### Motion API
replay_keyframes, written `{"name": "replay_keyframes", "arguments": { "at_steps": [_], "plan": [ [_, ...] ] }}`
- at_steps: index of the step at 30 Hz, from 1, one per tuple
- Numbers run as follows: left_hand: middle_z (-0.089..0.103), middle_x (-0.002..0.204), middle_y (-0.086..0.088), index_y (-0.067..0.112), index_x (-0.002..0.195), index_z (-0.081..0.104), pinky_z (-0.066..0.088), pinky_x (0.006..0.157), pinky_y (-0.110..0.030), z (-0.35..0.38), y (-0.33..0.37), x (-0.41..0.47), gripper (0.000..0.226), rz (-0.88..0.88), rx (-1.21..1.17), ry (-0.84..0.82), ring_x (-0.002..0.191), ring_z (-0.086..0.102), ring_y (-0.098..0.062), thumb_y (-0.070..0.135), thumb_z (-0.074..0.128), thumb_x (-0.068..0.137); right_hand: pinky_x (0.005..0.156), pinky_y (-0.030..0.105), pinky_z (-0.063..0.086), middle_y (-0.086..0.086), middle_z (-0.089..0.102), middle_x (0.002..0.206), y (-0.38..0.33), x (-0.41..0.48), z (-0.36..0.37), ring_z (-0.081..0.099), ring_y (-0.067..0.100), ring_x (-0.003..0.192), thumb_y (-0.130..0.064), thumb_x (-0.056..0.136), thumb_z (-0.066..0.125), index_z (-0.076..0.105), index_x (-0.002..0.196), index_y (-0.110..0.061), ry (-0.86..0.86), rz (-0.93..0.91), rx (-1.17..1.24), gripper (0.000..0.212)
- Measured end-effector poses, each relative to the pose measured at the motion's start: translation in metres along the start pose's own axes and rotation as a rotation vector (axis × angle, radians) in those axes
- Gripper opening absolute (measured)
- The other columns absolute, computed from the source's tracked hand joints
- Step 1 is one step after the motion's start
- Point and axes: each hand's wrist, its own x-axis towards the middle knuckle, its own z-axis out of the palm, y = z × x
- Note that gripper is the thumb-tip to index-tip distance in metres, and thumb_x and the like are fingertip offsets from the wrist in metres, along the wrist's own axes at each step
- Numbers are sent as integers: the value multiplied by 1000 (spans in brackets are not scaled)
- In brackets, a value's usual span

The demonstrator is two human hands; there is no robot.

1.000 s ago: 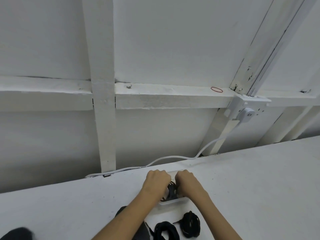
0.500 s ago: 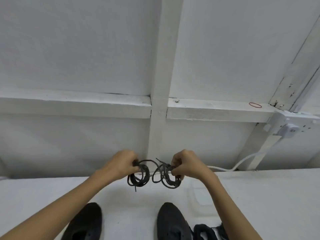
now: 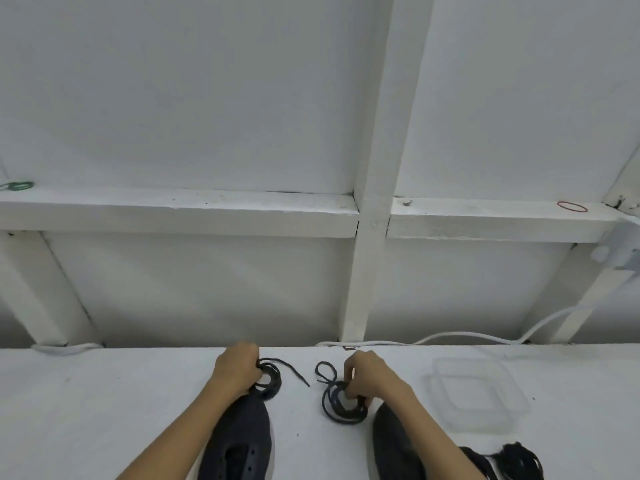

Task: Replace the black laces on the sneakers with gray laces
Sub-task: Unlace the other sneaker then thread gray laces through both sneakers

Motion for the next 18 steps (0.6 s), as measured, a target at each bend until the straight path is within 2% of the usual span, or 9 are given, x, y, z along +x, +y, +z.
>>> {"name": "replay_keyframes", "arguments": {
  "at_steps": [2,5,7,9,11,12,13,15,18],
  "plan": [
    [63,94,-1,19,84,59,43,70,-28,-4,-3,-5,4,5,-12,0,98,62,-22,23,58,84,49,25,53,8,64,75,11,-11,-16,66,25,55,3,73,65,60,73,-12,38,-34,185,16],
    [53,134,7,25,129,52,45,90,-32,-4,-9,-26,48,8,-168,57,123,49,-18,44,60,85,52,29,53,9,64,70,27,-42,-33,63,25,57,6,74,65,63,77,-6,150,-169,476,13],
    [42,144,10,30,138,43,41,99,-35,-3,-11,-58,63,29,-352,137,131,39,-16,54,61,83,55,33,53,11,66,69,41,-65,-33,62,28,55,8,74,66,65,80,-5,260,-263,599,13],
    [35,148,11,35,140,38,37,105,-37,4,-14,-100,87,32,-474,120,134,34,-16,75,61,67,62,38,54,12,68,73,59,-85,-23,63,34,61,14,74,65,66,80,-5,402,-306,645,20],
    [21,155,9,36,146,28,31,112,-38,18,-15,-138,133,19,-534,-1,141,24,-16,102,44,32,68,33,52,12,68,76,79,-100,-3,64,29,69,20,73,63,66,81,-3,480,-298,689,25],
    [10,159,7,34,149,21,27,115,-39,26,-14,-152,145,17,-530,-68,145,16,-18,105,37,23,69,29,51,13,68,77,86,-106,9,63,24,71,22,73,63,66,81,-2,485,-282,726,25],
    [-2,160,7,33,151,13,23,118,-41,33,-13,-161,147,15,-515,-126,147,7,-20,103,41,25,69,25,50,13,67,77,89,-110,22,63,21,73,22,73,63,66,82,-1,487,-262,750,25],
    [-16,160,6,37,152,-1,19,119,-44,40,-9,-168,131,9,-495,-191,149,-6,-25,82,69,50,67,18,49,9,68,75,86,-116,42,63,13,71,22,72,66,67,82,0,519,-239,785,25],
    [-16,161,3,35,153,0,23,118,-40,39,-7,-169,114,8,-508,-138,148,-7,-27,41,75,66,64,16,49,8,69,74,68,-123,56,64,6,67,5,72,64,66,83,-1,577,-297,838,13]
  ]
}}
